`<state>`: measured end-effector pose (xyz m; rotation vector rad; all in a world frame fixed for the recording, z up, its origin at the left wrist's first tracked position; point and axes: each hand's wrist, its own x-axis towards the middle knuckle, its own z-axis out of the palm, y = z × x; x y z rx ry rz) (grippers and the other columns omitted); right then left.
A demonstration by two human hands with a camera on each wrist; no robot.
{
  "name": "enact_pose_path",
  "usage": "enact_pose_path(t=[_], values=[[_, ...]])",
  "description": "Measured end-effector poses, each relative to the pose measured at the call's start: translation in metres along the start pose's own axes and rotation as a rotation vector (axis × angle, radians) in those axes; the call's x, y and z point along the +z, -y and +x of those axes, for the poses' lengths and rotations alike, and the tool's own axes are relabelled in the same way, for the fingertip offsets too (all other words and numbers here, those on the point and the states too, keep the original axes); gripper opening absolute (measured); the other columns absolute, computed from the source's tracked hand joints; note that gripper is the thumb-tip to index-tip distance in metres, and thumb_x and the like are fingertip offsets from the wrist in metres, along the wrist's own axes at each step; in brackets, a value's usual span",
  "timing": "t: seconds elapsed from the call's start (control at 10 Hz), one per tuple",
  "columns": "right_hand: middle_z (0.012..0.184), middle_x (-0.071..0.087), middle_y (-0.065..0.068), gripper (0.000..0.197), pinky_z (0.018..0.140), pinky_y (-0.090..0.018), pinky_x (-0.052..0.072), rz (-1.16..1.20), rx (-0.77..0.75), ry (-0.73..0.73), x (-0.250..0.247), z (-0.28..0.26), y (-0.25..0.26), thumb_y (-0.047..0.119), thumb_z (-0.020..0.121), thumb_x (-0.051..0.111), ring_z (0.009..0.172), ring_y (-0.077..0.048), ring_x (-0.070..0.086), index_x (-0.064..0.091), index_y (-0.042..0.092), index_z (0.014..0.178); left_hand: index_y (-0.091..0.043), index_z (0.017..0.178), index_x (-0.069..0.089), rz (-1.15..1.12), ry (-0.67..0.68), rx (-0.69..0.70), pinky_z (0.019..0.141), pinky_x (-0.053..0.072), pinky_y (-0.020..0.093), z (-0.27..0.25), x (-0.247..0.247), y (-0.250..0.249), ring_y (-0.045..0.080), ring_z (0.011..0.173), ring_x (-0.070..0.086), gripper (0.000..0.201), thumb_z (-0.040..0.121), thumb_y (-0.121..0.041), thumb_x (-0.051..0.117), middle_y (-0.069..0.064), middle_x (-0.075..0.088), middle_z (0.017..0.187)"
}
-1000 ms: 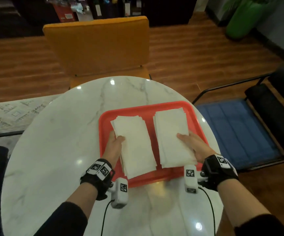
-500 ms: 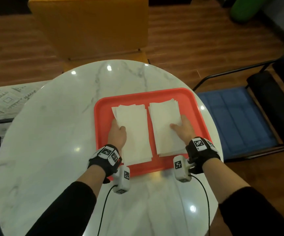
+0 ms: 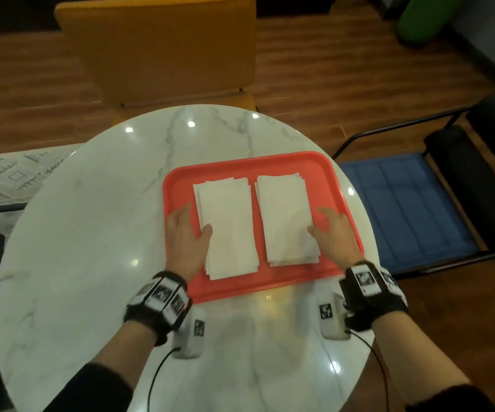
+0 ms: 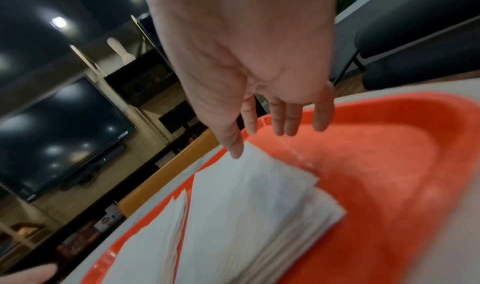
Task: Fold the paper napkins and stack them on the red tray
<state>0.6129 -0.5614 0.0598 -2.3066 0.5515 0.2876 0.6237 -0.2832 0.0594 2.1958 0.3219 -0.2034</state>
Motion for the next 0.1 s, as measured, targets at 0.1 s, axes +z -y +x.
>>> enact_pose_path(t=[0.1], values=[[0.099,0.068,-0.001,0.019,0.075,-0.026,0.048,0.057,-0.028,-0.025,-0.0244,-0.0581,-0.0311,0.014,0.090,0.059,0.091,-0.018,0.064,0.065,0.022,0.107,-0.024,0.136,0.041,-0.136,-0.088,-0.014,0.082,0.045,0.018,-0.0461,-0.0445,0.0180,0.018,0.101,0.059,0.049,0.091,-0.013,0.056,0.003,0.051,0.126]])
